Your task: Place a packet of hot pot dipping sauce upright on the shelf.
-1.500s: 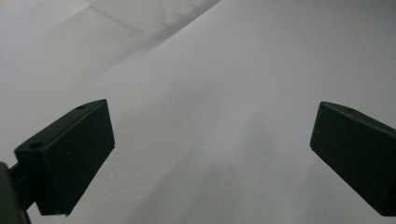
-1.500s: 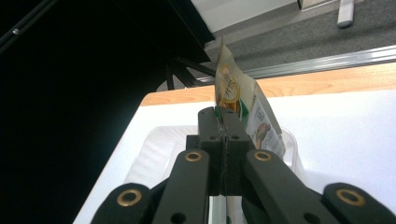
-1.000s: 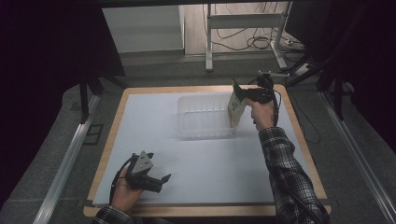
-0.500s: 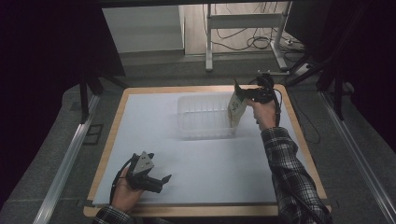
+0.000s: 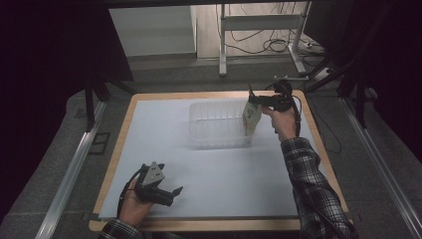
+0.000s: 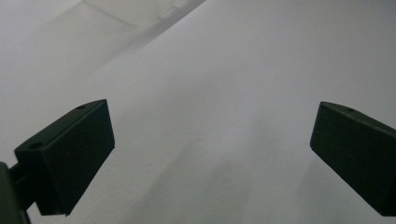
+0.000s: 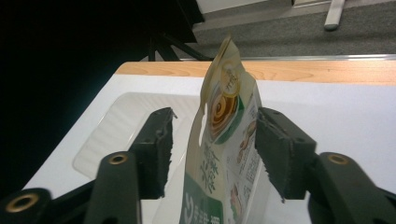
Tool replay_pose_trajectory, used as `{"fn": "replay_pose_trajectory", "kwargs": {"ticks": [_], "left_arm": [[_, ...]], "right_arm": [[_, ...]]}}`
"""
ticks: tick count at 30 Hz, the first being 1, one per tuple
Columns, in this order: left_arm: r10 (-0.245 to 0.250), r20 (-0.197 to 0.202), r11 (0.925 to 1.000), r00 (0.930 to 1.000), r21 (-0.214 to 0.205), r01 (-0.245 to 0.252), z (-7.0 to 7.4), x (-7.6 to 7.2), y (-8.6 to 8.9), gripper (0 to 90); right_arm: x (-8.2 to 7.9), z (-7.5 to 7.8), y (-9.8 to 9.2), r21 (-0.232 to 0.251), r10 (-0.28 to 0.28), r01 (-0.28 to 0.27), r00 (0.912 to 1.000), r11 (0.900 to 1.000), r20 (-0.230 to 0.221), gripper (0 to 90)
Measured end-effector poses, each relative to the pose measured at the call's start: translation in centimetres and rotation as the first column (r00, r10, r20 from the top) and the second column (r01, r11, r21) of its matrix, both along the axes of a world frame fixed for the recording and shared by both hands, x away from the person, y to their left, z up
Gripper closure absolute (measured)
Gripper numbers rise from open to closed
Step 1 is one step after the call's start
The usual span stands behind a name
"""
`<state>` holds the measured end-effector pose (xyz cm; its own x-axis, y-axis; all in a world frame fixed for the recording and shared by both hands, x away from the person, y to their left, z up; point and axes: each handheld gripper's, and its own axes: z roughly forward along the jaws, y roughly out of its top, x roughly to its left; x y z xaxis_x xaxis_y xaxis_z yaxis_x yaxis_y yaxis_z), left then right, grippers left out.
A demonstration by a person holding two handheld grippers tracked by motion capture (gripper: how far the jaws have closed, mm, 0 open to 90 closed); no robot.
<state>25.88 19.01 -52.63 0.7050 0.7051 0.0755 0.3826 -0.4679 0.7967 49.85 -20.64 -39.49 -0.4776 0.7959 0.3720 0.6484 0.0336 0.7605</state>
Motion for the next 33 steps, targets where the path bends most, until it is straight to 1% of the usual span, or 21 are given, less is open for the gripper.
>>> {"fn": "replay_pose_trajectory", "kwargs": {"ticks": [10,16,24,33], "left_arm": [[0.002,0.0,1.0,1.0,-0.004,-0.002,0.0,0.0,0.0,0.0],[0.008,0.002,0.9998,1.0,-0.017,-0.008,0.1,0.0,0.1,0.0],[0.014,0.006,0.9995,0.9999,-0.027,-0.013,0.1,0.0,0.2,0.0],[0.014,0.006,0.9995,0.9999,-0.028,-0.014,0.1,0.0,0.2,0.0]], "right_arm": [[-0.7,0.3,0.1,-0.009,0.042,-0.041,0.999,0.9991,0.017,37.4],[-1.1,0.6,0.0,-0.009,0.058,-0.058,0.9979,0.9983,0.029,34.5],[-1.6,0.6,-0.1,-0.014,0.076,-0.075,0.9968,0.9971,0.024,31.5],[-2.3,0.8,-0.2,-0.017,0.105,-0.105,0.9938,0.9944,0.036,26.6]]}}
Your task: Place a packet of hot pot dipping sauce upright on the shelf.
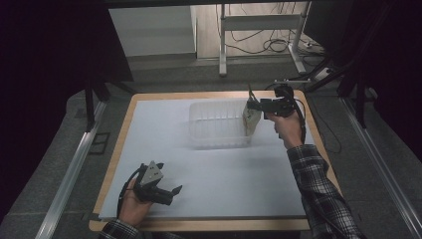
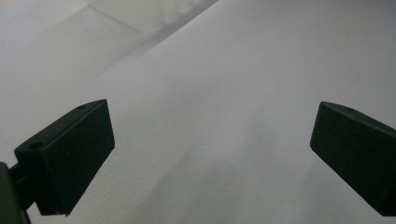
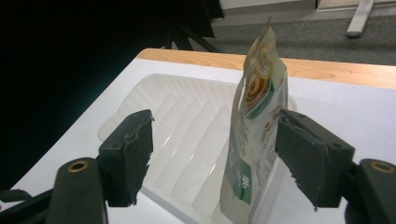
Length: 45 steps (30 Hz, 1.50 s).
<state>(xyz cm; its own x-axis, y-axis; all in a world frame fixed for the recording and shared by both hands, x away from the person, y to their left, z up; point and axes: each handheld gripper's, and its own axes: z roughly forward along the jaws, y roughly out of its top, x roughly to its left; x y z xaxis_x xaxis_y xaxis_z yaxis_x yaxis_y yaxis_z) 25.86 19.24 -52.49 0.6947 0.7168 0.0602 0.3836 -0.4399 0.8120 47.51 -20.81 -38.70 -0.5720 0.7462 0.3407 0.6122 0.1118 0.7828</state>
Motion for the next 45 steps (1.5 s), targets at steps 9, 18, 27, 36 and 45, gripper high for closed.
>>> {"fn": "replay_pose_trajectory", "kwargs": {"ticks": [9,18,27,36,45], "left_arm": [[0.0,-0.001,1.0,1.0,0.002,0.0,0.0,0.0,0.0,0.0],[-0.003,-0.002,1.0,1.0,0.005,0.003,0.0,0.0,-0.1,0.0],[-0.005,-0.004,1.0,1.0,0.008,0.005,-0.1,0.0,-0.1,0.0],[-0.005,-0.005,0.9999,1.0,0.01,0.006,-0.1,0.0,-0.2,0.0],[-0.005,-0.004,0.9999,1.0,0.01,0.005,-0.1,0.0,-0.2,0.0]], "right_arm": [[-0.8,0.2,0.2,-0.031,0.038,-0.037,0.9993,0.9988,0.009,22.5],[-1.5,0.2,0.1,-0.059,0.051,-0.05,0.9985,0.997,0.017,18.1],[-2.4,0.1,-0.2,-0.066,0.082,-0.08,0.9959,0.9946,0.039,12.4],[-3.4,-0.2,-0.5,-0.078,0.115,-0.11,0.9912,0.9909,0.066,9.4],[-4.3,-0.4,-0.8,-0.084,0.138,-0.13,0.9859,0.9879,0.095,6.7]]}}
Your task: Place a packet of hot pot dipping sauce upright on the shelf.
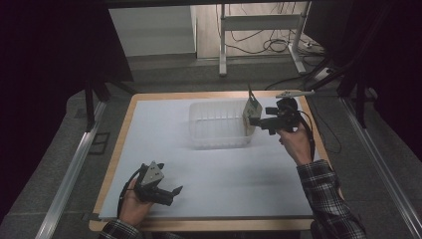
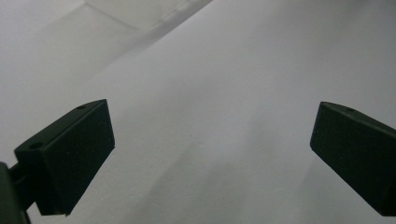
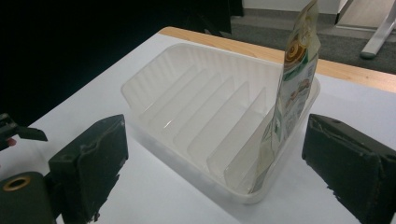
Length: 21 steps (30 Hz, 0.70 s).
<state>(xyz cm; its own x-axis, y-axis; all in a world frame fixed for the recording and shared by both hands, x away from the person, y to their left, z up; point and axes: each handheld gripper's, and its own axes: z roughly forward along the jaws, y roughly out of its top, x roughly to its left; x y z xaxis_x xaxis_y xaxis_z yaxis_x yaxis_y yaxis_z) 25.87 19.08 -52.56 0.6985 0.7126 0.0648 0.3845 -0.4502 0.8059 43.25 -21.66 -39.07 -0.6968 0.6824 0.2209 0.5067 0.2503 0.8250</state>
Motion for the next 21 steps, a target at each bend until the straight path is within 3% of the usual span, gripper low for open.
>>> {"fn": "replay_pose_trajectory", "kwargs": {"ticks": [10,21], "left_arm": [[0.0,-0.001,1.0,1.0,0.0,0.0,0.0,0.0,0.0,0.0],[0.001,-0.001,1.0,1.0,0.001,-0.001,0.0,0.0,0.0,0.0]], "right_arm": [[-1.0,-0.2,-0.1,-0.009,0.064,-0.064,0.9972,0.9979,0.037,2.7],[-2.5,-0.5,0.1,-0.062,0.108,-0.105,0.9926,0.9926,0.054,0.0]]}}
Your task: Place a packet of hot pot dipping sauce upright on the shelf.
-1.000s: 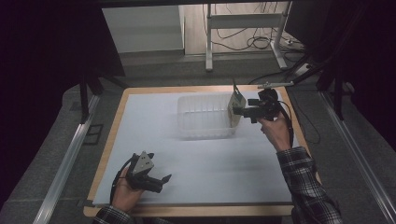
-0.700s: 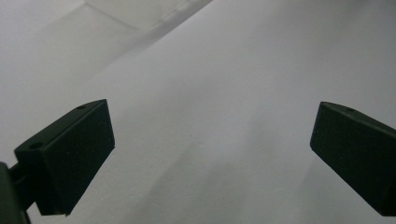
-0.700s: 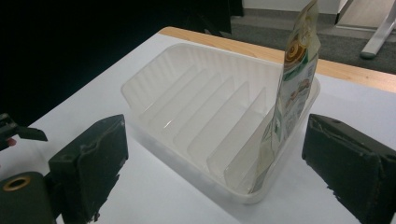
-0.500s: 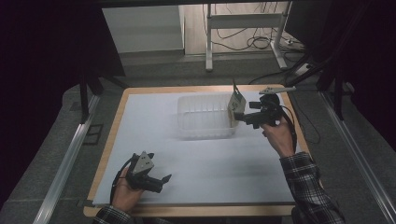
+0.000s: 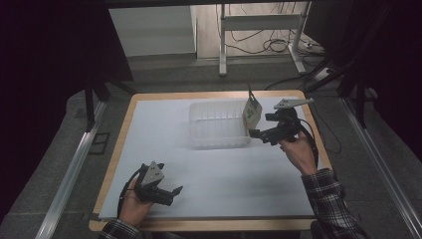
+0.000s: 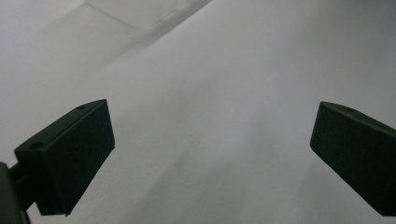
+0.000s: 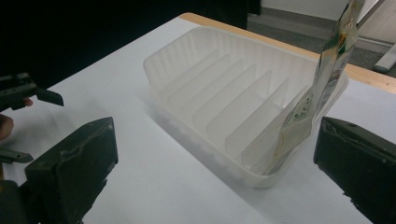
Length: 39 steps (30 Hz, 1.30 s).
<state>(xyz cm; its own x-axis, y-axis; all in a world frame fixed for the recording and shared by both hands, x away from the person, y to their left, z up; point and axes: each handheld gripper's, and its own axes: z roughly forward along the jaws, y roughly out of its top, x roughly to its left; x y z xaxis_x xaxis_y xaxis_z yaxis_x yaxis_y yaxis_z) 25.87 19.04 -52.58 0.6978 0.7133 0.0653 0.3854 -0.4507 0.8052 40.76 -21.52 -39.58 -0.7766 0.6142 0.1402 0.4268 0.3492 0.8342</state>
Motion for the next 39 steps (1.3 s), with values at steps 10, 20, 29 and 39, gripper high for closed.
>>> {"fn": "replay_pose_trajectory", "kwargs": {"ticks": [10,20,29,39], "left_arm": [[0.0,-0.002,1.0,1.0,0.001,0.0,0.0,0.0,0.0,0.0],[-0.001,-0.002,1.0,1.0,0.001,0.001,0.0,0.0,0.0,0.0],[-0.009,-0.004,0.9999,0.9999,0.009,0.009,0.0,0.0,0.0,0.0],[-0.004,0.0,1.0,1.0,0.002,0.004,0.0,0.0,0.0,0.0]], "right_arm": [[-1.1,-0.7,0.1,-0.032,-0.001,0.002,0.9996,0.9995,0.03,0.0],[-2.0,-1.2,-0.2,-0.048,-0.005,0.008,0.9985,0.9988,0.054,0.0],[-3.0,-1.6,-0.8,-0.066,-0.015,0.019,0.9977,0.9976,0.066,0.0],[-4.4,-2.4,-1.6,-0.082,-0.023,0.029,0.9971,0.9962,0.072,0.0]]}}
